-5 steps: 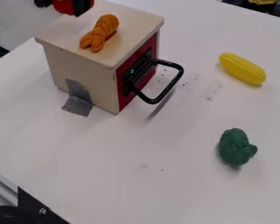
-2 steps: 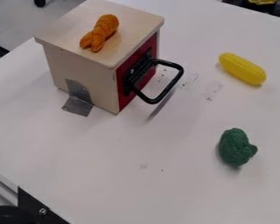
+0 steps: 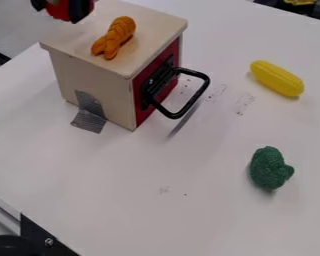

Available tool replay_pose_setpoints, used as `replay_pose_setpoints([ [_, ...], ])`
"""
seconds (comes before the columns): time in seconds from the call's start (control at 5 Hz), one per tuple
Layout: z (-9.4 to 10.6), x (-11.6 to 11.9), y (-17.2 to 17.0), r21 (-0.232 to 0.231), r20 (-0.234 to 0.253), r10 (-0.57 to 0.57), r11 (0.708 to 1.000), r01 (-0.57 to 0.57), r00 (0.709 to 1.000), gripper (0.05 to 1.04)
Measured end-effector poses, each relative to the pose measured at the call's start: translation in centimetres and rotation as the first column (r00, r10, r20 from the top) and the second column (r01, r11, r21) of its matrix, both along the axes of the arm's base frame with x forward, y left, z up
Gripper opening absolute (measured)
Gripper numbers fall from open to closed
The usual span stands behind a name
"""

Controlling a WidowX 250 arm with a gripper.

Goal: Put the red bell pepper on the top of the drawer

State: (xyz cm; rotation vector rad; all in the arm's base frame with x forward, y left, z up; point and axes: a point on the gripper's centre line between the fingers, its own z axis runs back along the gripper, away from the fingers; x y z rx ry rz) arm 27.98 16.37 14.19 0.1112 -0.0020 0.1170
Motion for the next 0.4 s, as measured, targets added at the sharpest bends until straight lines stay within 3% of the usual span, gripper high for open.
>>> replay_pose_setpoints([
  [0.4,-1.68,-0.10,-0.07,-0.032,0.002,0.017,0.999,-0.017,1.000,0.999],
])
